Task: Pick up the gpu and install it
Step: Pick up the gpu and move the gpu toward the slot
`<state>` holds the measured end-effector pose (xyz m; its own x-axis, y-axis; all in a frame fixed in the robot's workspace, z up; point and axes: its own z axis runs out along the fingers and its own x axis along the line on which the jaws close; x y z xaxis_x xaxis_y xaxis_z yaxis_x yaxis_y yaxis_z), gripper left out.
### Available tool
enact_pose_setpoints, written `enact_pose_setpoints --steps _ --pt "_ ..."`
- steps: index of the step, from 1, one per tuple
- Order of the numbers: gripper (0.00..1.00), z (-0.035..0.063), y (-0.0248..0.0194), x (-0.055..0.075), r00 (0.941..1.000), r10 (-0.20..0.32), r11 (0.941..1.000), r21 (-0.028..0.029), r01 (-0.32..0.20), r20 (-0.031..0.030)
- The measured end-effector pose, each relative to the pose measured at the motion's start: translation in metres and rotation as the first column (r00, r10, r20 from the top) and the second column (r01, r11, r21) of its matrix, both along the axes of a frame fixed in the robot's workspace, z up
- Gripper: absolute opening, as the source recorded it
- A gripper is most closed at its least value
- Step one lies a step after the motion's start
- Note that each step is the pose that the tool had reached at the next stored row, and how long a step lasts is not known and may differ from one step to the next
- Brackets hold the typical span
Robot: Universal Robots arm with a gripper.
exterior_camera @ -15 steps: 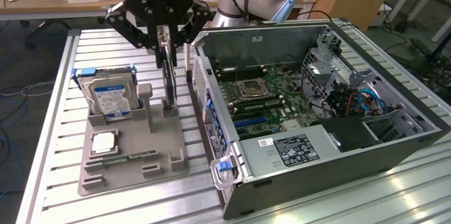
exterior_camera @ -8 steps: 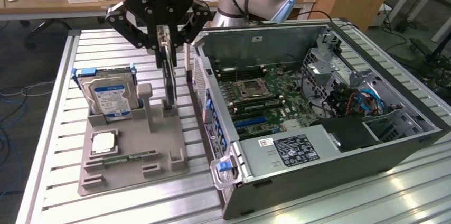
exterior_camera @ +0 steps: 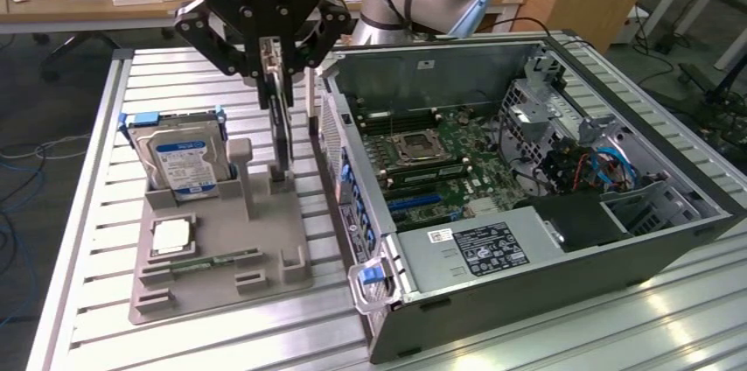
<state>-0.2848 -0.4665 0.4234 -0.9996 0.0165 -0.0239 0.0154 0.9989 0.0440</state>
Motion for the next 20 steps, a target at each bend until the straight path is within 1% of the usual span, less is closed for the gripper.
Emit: enact_pose_setpoints --steps 5,11,16,20 --pt "0.27 0.001 0.0 0.006 1.0 0.0 1.0 0.0001 0.0 0.0001" --pt "0.27 0.0028 0.0 0.016 1.0 0.0 1.0 0.0001 0.0 0.0001" --pt "0.27 0.0032 0.0001 0.028 1.0 0.0 1.0 0.0002 0.0 0.0001" --pt "0.27 0.0032 0.0001 0.041 1.0 0.0 1.0 0.0011 0.0 0.0002"
